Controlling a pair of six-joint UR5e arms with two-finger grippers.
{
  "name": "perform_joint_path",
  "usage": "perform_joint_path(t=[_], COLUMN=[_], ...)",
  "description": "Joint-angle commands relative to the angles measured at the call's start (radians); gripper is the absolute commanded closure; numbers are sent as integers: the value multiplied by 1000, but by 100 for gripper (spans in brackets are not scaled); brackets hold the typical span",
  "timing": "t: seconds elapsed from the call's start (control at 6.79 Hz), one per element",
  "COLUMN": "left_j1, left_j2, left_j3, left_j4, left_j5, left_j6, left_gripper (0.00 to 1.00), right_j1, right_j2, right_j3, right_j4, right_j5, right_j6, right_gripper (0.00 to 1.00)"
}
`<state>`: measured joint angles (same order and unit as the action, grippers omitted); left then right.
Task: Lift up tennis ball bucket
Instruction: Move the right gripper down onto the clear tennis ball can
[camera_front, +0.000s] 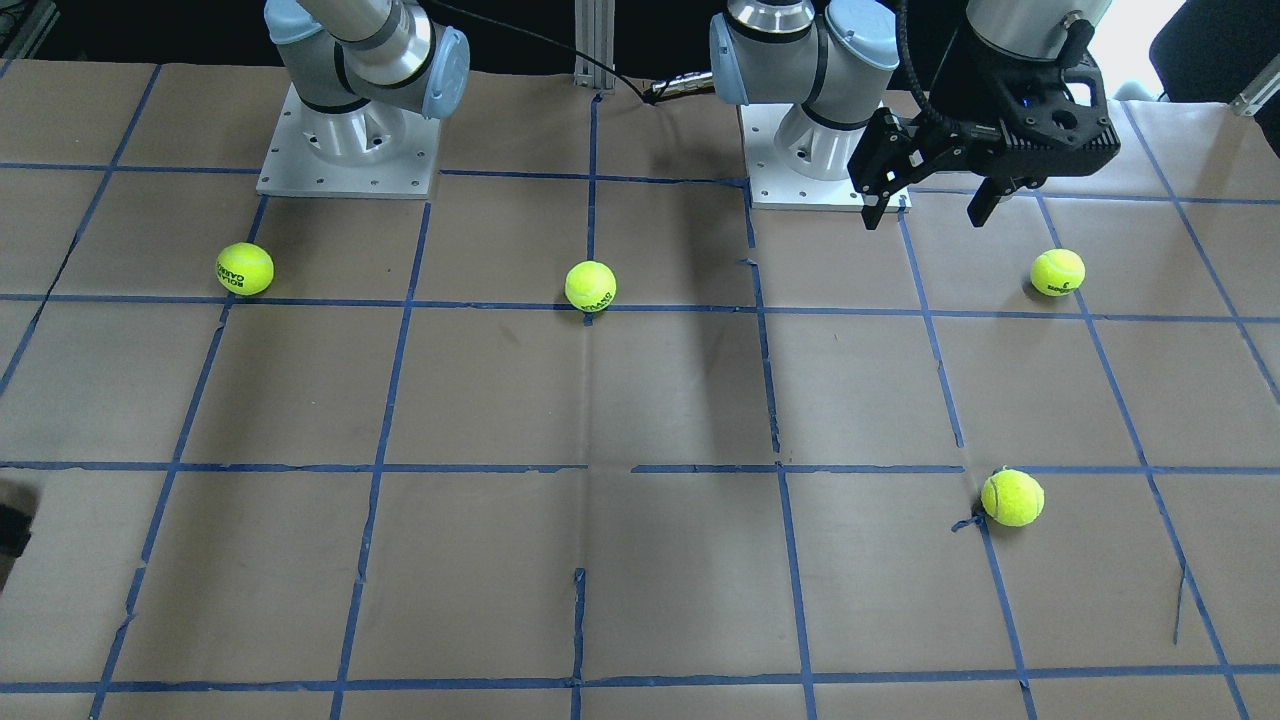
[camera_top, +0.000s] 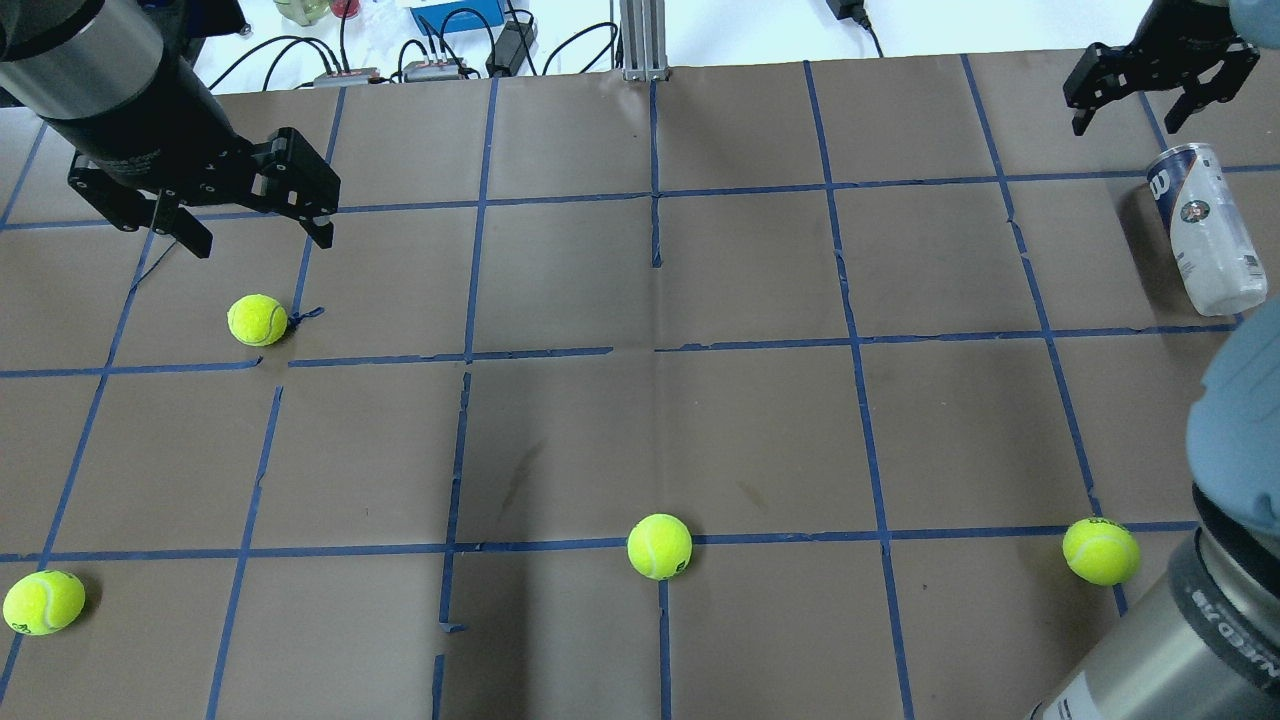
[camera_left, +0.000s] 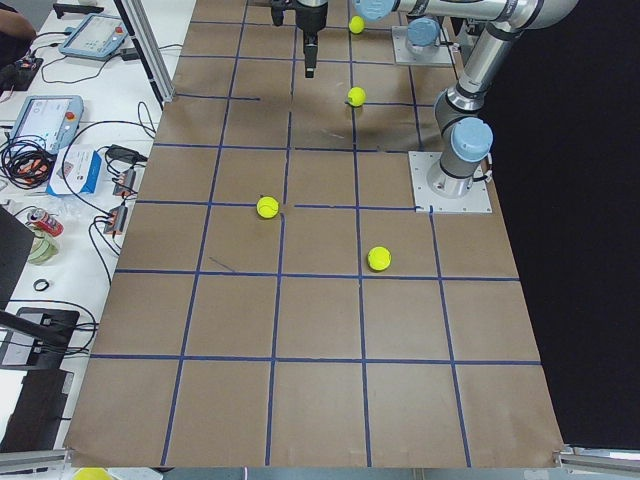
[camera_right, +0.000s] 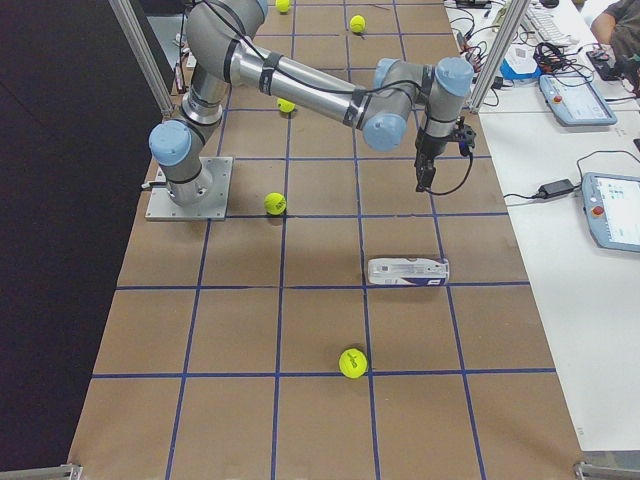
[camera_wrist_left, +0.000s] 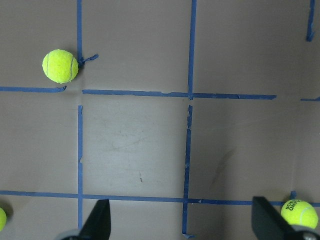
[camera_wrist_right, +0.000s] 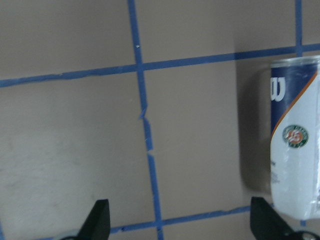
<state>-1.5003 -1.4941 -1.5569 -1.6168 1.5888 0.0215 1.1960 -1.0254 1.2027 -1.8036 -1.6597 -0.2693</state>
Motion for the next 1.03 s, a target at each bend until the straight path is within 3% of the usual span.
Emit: perform_joint_path(t=[0.0,0.29,0.88], left_j1=[0,0,0], left_j2=[0,0,0], left_j3=[0,-2,-2], left_j4=[0,0,0], left_j5=[0,0,0], left_j6=[0,2,2], left_gripper=[0,0,0], right_j1=[-73,-151,-156], right_j2=[131,189,272], right_j3=[-106,-115,-104], right_j4=[-54,-179,-220], right_j5=[-12,3,3], right_j6=[-92,-249,-254], right_gripper=[0,0,0])
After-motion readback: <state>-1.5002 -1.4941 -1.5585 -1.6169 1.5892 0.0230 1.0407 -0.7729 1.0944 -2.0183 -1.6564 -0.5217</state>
